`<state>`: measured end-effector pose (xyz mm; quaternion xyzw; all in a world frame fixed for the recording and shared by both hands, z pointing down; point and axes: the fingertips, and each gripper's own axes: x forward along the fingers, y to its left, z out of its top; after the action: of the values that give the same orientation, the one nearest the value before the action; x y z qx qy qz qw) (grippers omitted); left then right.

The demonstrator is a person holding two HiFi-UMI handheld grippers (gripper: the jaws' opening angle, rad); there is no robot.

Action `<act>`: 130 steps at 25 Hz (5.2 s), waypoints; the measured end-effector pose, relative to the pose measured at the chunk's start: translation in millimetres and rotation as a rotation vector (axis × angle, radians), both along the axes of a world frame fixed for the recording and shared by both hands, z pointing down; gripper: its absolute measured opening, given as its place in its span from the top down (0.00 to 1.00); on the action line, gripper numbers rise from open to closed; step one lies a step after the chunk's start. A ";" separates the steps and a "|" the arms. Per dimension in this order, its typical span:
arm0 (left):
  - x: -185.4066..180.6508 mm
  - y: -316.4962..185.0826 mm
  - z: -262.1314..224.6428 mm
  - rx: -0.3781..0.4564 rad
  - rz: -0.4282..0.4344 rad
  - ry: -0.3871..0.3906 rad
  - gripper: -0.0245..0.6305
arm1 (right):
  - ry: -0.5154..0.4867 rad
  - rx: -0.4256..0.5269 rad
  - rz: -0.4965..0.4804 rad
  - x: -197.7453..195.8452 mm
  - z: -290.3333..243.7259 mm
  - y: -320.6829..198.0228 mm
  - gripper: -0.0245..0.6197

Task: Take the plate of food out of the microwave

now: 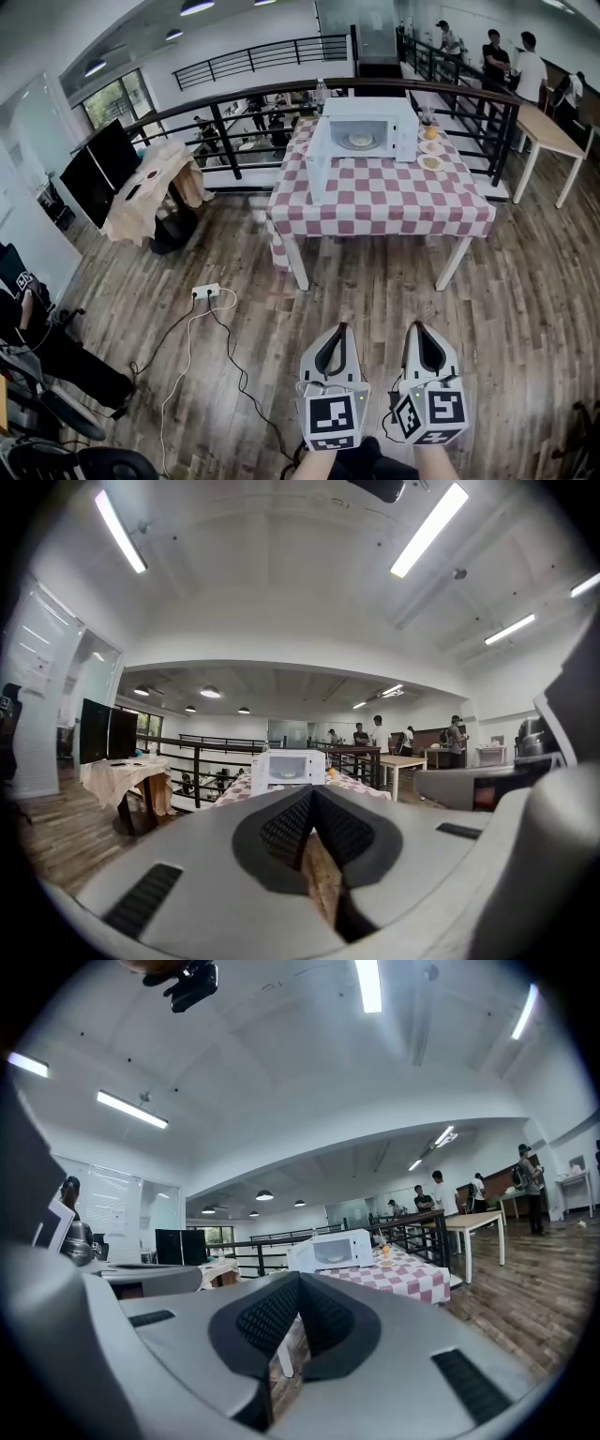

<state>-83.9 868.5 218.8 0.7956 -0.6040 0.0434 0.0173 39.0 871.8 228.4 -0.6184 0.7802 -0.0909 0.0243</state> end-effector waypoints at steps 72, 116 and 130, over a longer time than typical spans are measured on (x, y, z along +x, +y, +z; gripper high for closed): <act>-0.8 -480.7 48.9 -0.102 0.012 0.055 0.94 | -0.038 -0.142 0.006 10.8 56.0 -480.6 0.97; 44.6 -792.5 80.0 -0.206 0.032 0.119 0.94 | -0.088 -0.208 -0.035 29.7 79.5 -794.4 0.97; 34.6 -860.7 113.6 -0.311 0.076 0.186 0.95 | -0.137 -0.305 0.005 14.5 116.5 -860.1 0.97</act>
<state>-49.3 7.8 332.5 0.8061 -0.5553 0.0633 0.1944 53.5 11.7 344.9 -0.6092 0.7524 -0.2501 -0.0167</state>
